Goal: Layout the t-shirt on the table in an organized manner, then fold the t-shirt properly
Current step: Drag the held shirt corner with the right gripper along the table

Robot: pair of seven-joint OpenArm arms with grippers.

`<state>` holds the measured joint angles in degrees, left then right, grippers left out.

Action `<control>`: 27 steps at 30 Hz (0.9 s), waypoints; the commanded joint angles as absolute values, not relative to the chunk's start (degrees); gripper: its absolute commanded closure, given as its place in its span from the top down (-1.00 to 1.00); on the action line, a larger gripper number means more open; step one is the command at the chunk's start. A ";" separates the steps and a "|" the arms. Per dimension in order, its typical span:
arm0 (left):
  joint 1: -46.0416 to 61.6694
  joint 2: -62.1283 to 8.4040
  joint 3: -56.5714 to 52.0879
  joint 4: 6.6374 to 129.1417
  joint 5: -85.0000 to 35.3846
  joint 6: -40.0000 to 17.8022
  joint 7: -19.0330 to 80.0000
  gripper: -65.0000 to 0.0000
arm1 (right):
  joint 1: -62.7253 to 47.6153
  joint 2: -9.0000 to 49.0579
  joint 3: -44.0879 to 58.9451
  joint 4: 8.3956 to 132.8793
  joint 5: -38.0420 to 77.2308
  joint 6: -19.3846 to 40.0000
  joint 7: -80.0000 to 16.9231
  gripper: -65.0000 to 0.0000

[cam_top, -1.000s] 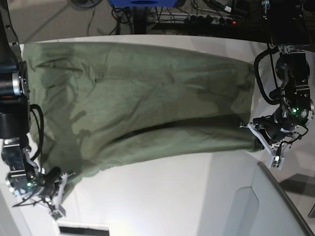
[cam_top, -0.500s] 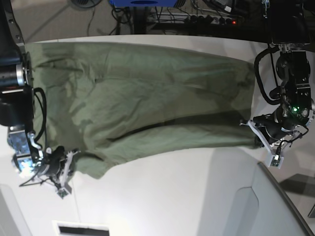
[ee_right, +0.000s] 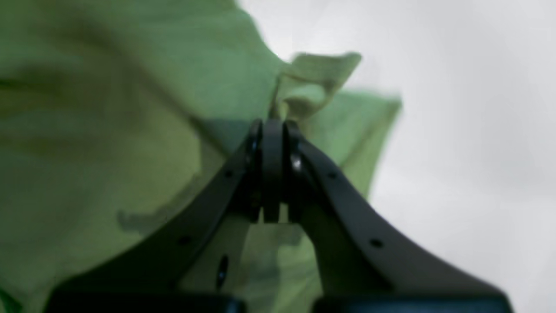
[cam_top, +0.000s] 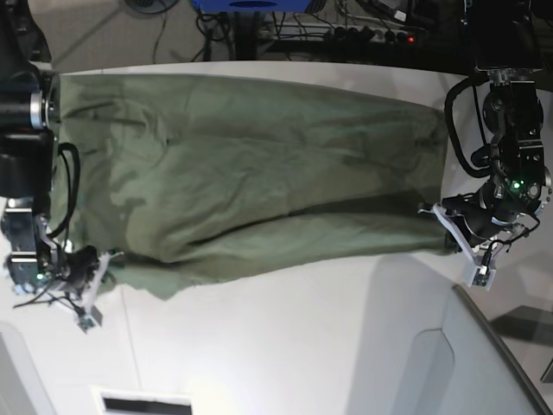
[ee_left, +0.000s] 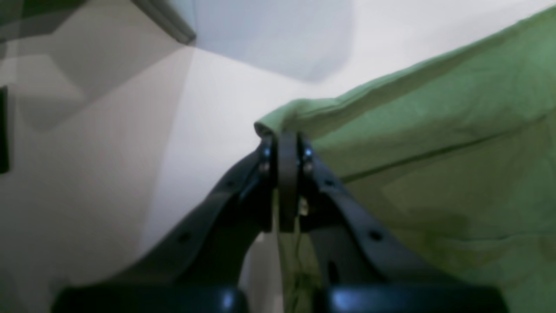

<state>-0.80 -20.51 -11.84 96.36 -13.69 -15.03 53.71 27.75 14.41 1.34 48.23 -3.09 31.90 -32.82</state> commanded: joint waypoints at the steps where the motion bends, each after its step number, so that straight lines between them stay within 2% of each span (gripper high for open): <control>1: -1.71 -21.49 -12.18 97.27 -13.85 -14.64 52.53 -1.00 | 28.79 14.81 1.98 50.95 -2.42 31.69 -33.01 -1.00; 7: -1.71 -21.23 -11.47 97.01 -13.85 -14.64 52.53 -1.00 | 24.66 14.20 2.42 56.84 -2.33 31.69 -39.25 -1.00; 12: -0.66 -21.14 -11.47 96.92 -13.85 -14.64 52.18 -1.00 | 21.67 11.74 8.40 62.20 -2.33 31.69 -43.30 -1.00; 27: 1.71 -21.76 -11.47 97.45 -13.85 -14.73 52.00 -1.00 | 12.44 9.80 10.07 78.11 -2.33 31.52 -53.76 -1.00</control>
<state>2.42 -20.82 -11.16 96.25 -13.72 -15.05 53.17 11.42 9.30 9.67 76.93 -2.57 31.68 -53.93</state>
